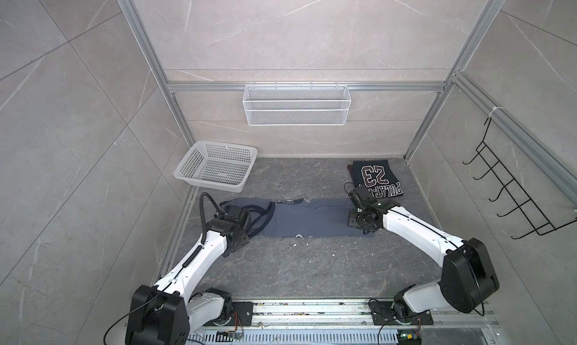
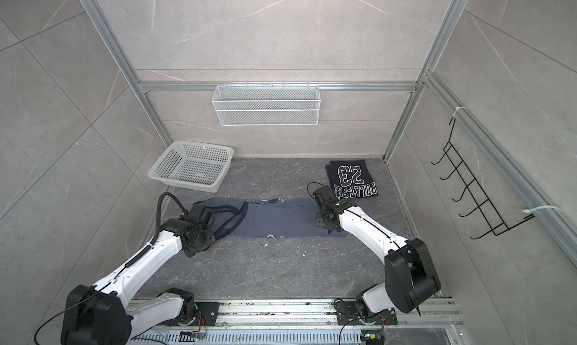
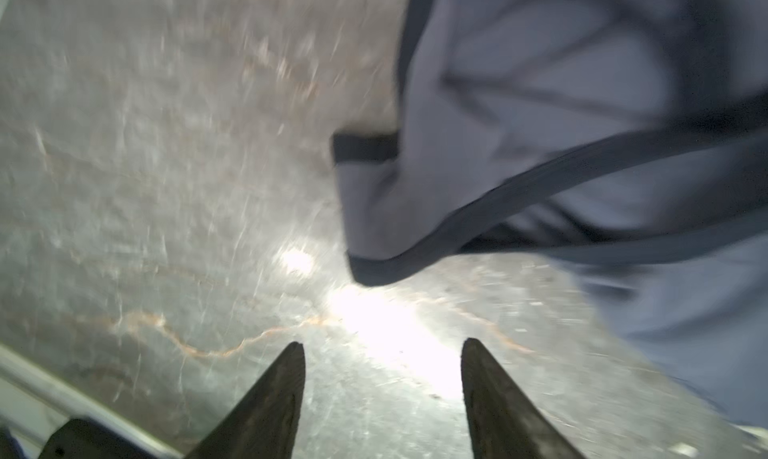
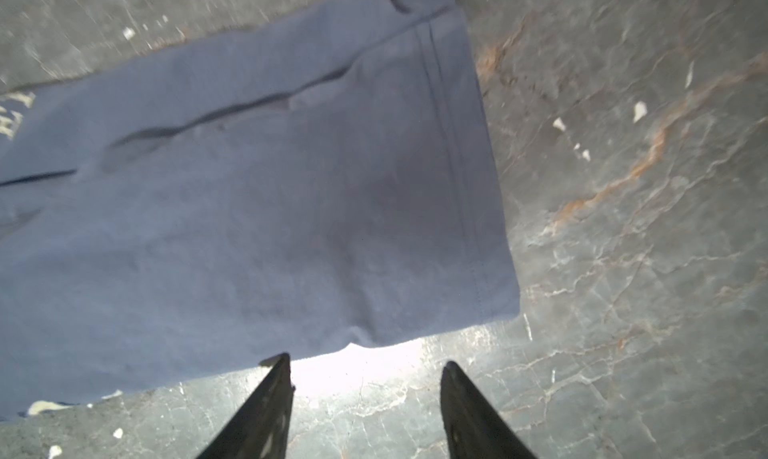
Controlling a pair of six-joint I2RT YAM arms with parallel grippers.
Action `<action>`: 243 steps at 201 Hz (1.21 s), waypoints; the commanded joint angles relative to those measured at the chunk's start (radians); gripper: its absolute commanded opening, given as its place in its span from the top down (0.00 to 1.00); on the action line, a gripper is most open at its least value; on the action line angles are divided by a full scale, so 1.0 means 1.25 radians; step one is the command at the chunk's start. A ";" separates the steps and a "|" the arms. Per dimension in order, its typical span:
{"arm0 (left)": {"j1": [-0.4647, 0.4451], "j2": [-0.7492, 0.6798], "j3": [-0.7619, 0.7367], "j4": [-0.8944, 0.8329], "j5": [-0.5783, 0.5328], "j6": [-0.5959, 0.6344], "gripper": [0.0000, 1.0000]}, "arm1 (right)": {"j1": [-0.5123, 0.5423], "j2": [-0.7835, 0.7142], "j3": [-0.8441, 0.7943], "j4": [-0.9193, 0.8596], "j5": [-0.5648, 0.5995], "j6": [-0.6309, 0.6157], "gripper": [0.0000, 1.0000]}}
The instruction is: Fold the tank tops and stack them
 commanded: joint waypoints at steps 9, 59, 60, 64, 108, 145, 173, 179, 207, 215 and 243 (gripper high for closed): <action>0.004 0.044 -0.004 0.012 -0.008 -0.037 0.44 | 0.000 -0.022 -0.003 0.000 -0.008 0.000 0.41; 0.018 0.122 0.016 0.064 -0.064 -0.003 0.60 | 0.001 -0.025 -0.008 0.001 -0.013 0.006 0.42; 0.018 0.124 0.017 0.064 -0.065 -0.002 0.60 | 0.000 -0.025 -0.007 0.000 -0.013 0.006 0.42; 0.019 0.129 0.021 0.065 -0.068 0.001 0.61 | 0.000 -0.025 -0.007 -0.003 -0.011 0.006 0.42; 0.055 0.178 0.070 0.073 -0.081 0.050 0.84 | 0.001 -0.037 -0.006 -0.012 -0.003 0.008 0.42; 0.088 0.213 0.134 0.080 -0.091 0.099 0.95 | 0.001 -0.037 0.000 -0.025 0.007 0.007 0.42; 0.140 0.261 0.177 0.123 -0.055 0.141 0.96 | 0.000 -0.041 0.000 -0.027 0.011 0.006 0.42; 0.151 0.278 0.194 0.120 -0.039 0.147 0.96 | 0.000 -0.040 0.002 -0.027 0.011 0.007 0.42; 0.095 0.255 0.224 0.023 -0.063 0.125 0.76 | 0.000 -0.041 0.004 -0.036 0.010 0.007 0.42; 0.064 0.216 0.203 0.001 -0.082 0.114 0.67 | 0.000 -0.043 0.001 -0.035 0.009 0.006 0.43; -0.016 0.128 0.137 -0.098 -0.146 0.040 0.50 | 0.001 -0.040 -0.004 -0.026 0.000 0.010 0.43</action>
